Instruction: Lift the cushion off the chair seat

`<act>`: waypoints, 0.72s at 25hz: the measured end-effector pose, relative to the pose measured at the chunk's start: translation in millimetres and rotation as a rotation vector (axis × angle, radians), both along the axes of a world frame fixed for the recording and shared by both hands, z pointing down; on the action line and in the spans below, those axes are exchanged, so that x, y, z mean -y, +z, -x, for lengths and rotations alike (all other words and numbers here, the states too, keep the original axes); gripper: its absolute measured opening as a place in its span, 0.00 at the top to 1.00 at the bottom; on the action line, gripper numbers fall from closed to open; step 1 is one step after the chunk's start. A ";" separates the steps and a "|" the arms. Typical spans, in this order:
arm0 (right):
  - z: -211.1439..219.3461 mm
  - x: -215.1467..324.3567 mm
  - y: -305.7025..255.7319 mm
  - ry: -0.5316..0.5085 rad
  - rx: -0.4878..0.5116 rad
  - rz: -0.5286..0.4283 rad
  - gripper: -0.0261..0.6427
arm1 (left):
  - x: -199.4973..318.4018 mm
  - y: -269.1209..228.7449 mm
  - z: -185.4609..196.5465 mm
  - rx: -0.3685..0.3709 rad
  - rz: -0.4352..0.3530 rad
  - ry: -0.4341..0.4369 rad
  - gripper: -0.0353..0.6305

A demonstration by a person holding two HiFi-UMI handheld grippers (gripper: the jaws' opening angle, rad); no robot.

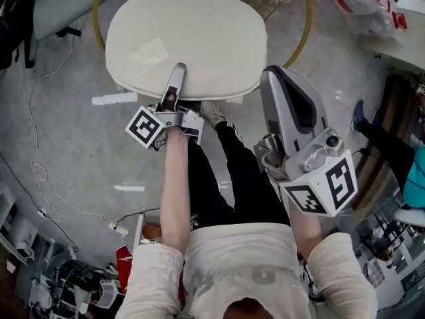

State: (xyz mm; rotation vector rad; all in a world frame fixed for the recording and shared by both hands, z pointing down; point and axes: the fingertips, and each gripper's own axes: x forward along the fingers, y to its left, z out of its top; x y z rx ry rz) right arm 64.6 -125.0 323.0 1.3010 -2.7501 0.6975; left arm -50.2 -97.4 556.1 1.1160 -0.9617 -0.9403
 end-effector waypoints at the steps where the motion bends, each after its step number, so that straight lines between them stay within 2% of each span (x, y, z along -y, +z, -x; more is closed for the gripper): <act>1: -3.4 2.0 -11.7 0.017 -0.003 -0.015 0.94 | 2.6 -13.8 0.9 0.006 -0.015 -0.004 0.87; 6: -13.8 13.4 -75.4 0.083 -0.050 -0.130 0.94 | 31.9 -93.4 9.5 0.025 -0.130 -0.025 0.87; 10: -19.6 6.1 -128.5 0.124 -0.067 -0.154 0.94 | 38.2 -168.5 15.4 0.043 -0.209 -0.031 0.87; 14: -14.6 11.7 -183.2 0.168 -0.055 -0.241 0.94 | 72.9 -258.0 32.1 0.096 -0.364 -0.019 0.87; 18: -7.6 18.8 -240.2 0.170 -0.064 -0.344 0.94 | 90.7 -351.7 42.0 0.201 -0.519 -0.015 0.87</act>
